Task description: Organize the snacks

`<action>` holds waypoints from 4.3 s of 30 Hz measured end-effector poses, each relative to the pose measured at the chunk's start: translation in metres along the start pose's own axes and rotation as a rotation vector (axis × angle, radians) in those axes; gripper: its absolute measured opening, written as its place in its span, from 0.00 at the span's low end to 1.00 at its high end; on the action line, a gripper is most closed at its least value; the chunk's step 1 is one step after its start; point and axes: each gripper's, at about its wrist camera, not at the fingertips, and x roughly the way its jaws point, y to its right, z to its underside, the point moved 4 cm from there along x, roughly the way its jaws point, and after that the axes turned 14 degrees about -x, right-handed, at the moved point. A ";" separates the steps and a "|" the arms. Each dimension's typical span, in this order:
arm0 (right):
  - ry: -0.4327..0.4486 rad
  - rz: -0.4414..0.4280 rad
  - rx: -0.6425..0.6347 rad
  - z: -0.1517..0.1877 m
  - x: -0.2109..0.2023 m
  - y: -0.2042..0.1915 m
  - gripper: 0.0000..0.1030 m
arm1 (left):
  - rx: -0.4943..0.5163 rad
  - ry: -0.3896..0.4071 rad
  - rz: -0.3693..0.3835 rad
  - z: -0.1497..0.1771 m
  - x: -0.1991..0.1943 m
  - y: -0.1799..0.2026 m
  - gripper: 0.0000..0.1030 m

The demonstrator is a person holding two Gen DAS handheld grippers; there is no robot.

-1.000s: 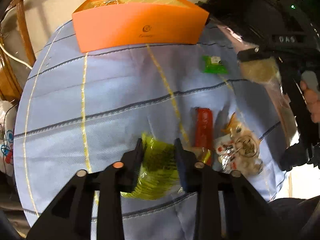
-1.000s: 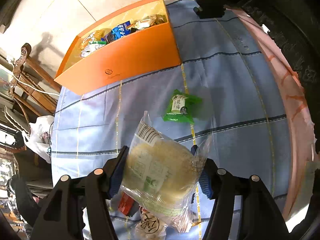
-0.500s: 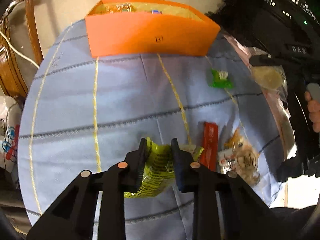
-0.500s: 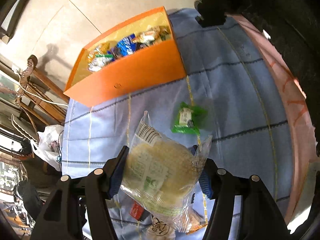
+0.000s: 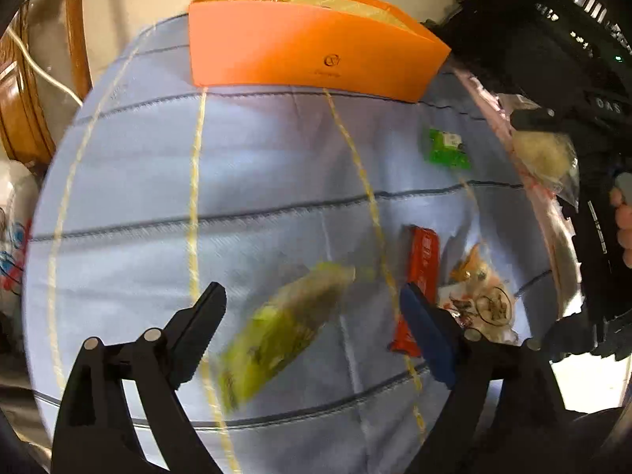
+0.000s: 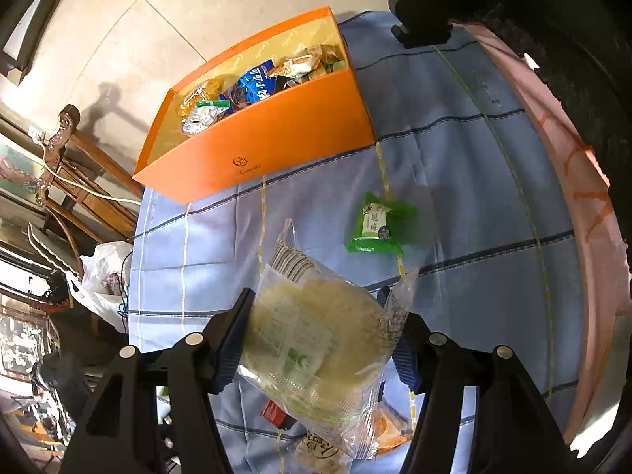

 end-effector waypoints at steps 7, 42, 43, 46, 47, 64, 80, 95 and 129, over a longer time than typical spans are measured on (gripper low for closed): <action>0.015 -0.003 0.001 -0.001 -0.008 0.001 0.62 | 0.042 -0.092 -0.099 0.031 0.026 -0.019 0.85; 0.112 -0.055 -0.058 -0.032 -0.018 -0.039 0.62 | 0.145 0.208 -0.184 -0.106 -0.015 0.048 0.54; 0.138 -0.025 -0.084 -0.042 -0.023 -0.042 0.62 | 0.128 0.215 -0.166 -0.117 -0.016 0.051 0.54; 0.177 0.015 -0.126 -0.068 -0.031 -0.045 0.62 | 0.098 0.254 -0.153 -0.151 -0.024 0.058 0.54; 0.191 0.024 -0.141 -0.082 -0.033 -0.045 0.62 | 0.108 0.278 -0.159 -0.164 -0.028 0.062 0.54; 0.289 0.190 -0.223 -0.218 -0.007 -0.032 0.62 | 0.019 0.341 -0.188 -0.319 -0.022 0.098 0.54; 0.301 0.182 -0.219 -0.211 -0.035 -0.007 0.97 | 0.125 0.357 -0.171 -0.276 -0.031 0.093 0.96; -0.073 0.222 -0.644 -0.046 0.065 0.017 0.96 | 0.421 0.095 -0.006 -0.022 0.047 0.089 0.96; 0.153 0.195 -0.023 -0.040 0.000 0.018 0.34 | 0.263 0.159 -0.075 -0.068 0.034 0.108 0.23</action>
